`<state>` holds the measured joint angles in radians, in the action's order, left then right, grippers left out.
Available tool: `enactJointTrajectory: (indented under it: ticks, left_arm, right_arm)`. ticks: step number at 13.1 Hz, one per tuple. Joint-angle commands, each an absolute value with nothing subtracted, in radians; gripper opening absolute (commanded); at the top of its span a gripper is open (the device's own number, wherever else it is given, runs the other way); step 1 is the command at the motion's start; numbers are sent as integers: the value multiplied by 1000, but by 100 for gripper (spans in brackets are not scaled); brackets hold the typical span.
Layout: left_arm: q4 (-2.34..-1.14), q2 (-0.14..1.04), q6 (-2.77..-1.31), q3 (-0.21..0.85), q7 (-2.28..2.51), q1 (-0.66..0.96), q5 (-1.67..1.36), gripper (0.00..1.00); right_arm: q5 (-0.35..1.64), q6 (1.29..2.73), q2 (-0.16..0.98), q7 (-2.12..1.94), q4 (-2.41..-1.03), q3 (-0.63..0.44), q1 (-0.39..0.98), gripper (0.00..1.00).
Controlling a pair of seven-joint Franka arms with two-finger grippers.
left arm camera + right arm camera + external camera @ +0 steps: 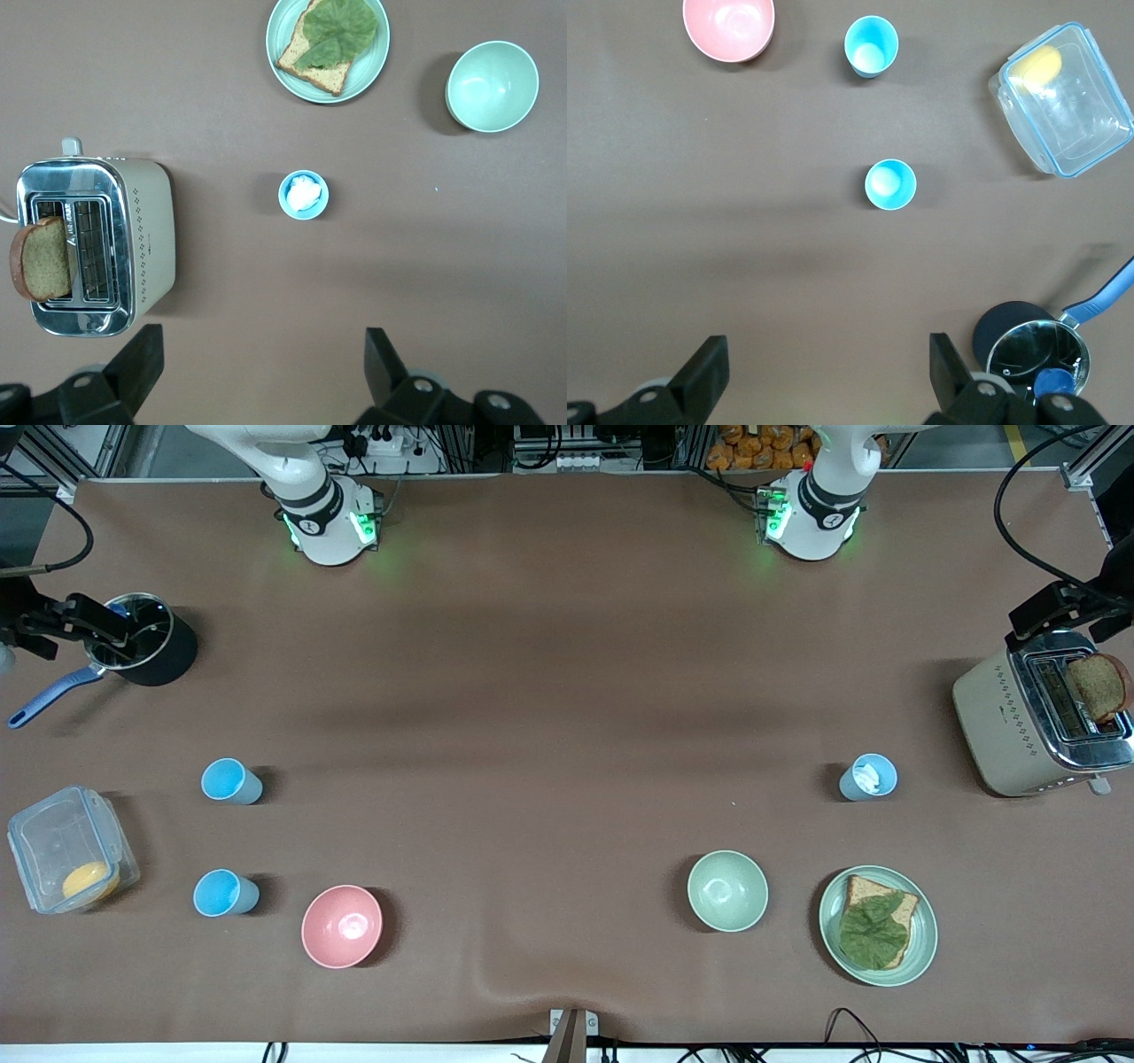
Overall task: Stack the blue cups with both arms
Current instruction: 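Reach the left gripper to the tissue cup while the right gripper reaches another cup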
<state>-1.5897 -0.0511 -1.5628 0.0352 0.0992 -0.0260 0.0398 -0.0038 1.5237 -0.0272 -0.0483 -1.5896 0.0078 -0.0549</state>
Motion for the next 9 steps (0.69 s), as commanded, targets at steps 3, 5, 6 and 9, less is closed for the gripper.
enactJointTrajectory:
  ticks: [3, 5, 6, 9]
  left_arm:
    - [-1597, -34, -1575, 40, 103, -31, 61, 100]
    - [-1609, 3, -1574, 40, 95, -54, 49, 100]
    - [-1609, 49, -1578, 40, 94, -52, 57, 100]
    - [-1667, 144, -1684, 40, 94, -66, 51, 100]
  right_arm:
    - [14, 1534, -60, -35, -1621, 9, -61, 100]
    - [14, 1529, -58, -37, -1620, 9, -61, 100]
    - [12, 1520, -54, -47, -1612, 8, -63, 100]
    - [12, 1499, -40, -49, -1592, 8, -74, 100]
